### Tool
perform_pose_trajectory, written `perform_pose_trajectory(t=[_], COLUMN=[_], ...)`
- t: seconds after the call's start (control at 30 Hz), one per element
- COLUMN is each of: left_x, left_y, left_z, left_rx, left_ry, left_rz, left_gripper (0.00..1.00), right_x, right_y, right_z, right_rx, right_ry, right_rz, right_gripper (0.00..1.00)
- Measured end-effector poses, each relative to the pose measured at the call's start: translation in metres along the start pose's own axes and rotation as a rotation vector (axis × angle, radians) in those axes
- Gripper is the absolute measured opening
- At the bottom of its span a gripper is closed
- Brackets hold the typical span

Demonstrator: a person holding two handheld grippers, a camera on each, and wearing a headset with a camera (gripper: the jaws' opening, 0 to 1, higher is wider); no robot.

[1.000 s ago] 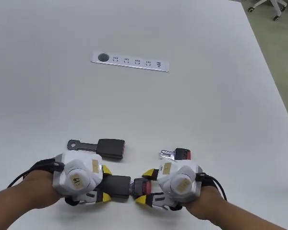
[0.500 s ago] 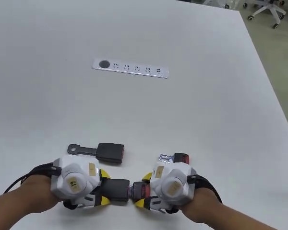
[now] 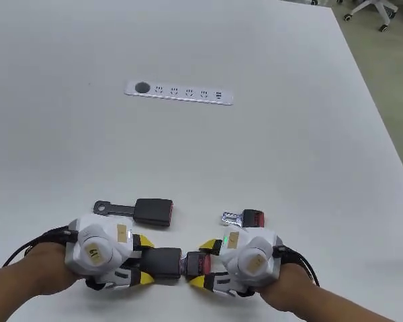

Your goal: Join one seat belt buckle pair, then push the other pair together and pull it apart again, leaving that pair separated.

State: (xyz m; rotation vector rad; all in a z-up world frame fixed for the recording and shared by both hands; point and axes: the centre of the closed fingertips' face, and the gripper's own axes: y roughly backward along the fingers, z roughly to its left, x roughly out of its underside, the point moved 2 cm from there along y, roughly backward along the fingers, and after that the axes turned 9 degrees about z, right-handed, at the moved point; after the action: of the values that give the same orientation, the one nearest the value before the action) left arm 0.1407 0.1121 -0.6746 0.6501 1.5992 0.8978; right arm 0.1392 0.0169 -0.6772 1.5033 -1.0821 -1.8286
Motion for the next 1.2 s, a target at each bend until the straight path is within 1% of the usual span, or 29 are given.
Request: perform_pose_trajectory(t=[0.07, 0.2, 0.33, 0.57, 0.67, 0.7, 0.9, 1.07, 1.2], left_x=[0.0012, 0.0004, -0.0005, -0.0015, -0.0013, -0.0011, -0.0011, 0.0008, -0.0008], left_y=[0.0001, 0.0001, 0.001, 0.0022, 0.0026, 0.0026, 0.0028, 0.002, 0.0028], left_z=[0.0005, -0.0001, -0.0011, -0.0022, -0.0022, -0.0022, -0.0021, -0.0017, -0.0032], left_rx=[0.006, 0.02, 0.029, 0.047, 0.053, 0.054, 0.063, 0.066, 0.065], left_ry=[-0.001, -0.023, -0.035, -0.059, -0.057, -0.065, -0.067, -0.069, -0.067], left_rz=[-0.012, -0.016, -0.025, -0.032, -0.034, -0.034, -0.037, -0.037, -0.039], left_gripper=[0.33, 0.32, 0.32, 0.32, 0.32, 0.32, 0.32, 0.32, 0.32], right_x=[-0.0005, 0.0004, 0.0008, -0.0009, -0.0012, -0.0019, -0.0036, -0.0039, -0.004], right_y=[0.0014, 0.0017, -0.0009, 0.0013, 0.0021, 0.0028, 0.0041, 0.005, 0.0051], right_z=[0.0006, 0.0007, 0.0, 0.0011, 0.0012, 0.0015, 0.0023, 0.0038, 0.0042], right_rx=[0.001, -0.002, -0.002, -0.005, -0.001, -0.001, 0.0, 0.0, 0.003], right_ry=[-0.003, 0.0, -0.001, -0.003, -0.009, -0.012, -0.012, -0.024, -0.026], right_rz=[-0.014, -0.042, -0.056, -0.076, -0.091, -0.096, -0.105, -0.126, -0.132], right_gripper=[0.34, 0.33, 0.33, 0.33, 0.33, 0.33, 0.33, 0.34, 0.34])
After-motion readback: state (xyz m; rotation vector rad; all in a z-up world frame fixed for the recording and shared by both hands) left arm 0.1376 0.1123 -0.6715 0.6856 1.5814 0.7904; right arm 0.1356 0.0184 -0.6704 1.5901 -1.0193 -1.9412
